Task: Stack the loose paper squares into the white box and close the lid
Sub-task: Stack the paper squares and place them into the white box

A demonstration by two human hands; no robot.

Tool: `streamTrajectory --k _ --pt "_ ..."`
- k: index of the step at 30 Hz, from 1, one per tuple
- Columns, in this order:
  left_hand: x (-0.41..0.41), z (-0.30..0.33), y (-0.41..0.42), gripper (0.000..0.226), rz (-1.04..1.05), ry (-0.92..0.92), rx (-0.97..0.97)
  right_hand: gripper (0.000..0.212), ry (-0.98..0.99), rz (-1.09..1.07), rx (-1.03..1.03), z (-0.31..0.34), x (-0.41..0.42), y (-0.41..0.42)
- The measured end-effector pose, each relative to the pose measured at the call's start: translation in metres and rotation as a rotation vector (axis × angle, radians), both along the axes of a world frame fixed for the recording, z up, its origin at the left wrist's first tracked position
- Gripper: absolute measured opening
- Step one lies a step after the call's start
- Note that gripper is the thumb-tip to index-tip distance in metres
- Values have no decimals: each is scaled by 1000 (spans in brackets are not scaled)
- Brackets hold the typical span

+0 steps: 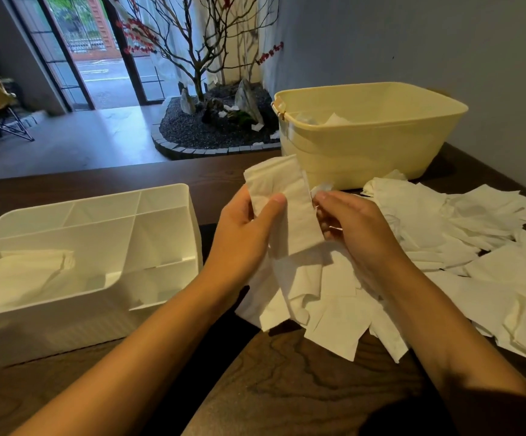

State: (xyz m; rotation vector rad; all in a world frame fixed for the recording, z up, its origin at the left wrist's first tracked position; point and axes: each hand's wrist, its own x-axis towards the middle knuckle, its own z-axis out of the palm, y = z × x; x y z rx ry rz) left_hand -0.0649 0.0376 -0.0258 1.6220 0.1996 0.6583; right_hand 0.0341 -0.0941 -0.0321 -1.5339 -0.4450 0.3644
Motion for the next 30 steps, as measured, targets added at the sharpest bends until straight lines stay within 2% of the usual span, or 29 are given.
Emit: streamTrajectory --k 7,10,14,19,21,24,26,28,30 --pt "0 15 2 33 46 140 110 26 -370 7 -5 -6 -18 3" --pt "-5 25 -3 35 24 145 132 40 -446 -12 -53 -3 -25 5" --pt "-17 36 -7 28 -4 196 130 46 -415 92 -118 6 -30 3" --pt "-48 46 0 35 -32 322 102 67 -366 317 -277 25 -52 10" --pt "-63 47 8 27 -28 355 128 71 -393 327 -313 31 -62 13" --pt "-87 50 22 18 -44 441 208 65 -483 294 -370 35 -80 21" --pt "-104 52 31 17 -61 518 205 47 -494 296 -325 34 -87 29" --pt "-120 52 38 21 -81 532 228 32 -395 326 -271 35 -97 36" --pt "-133 50 41 23 -117 521 271 39 -272 396 -253 36 -106 43"
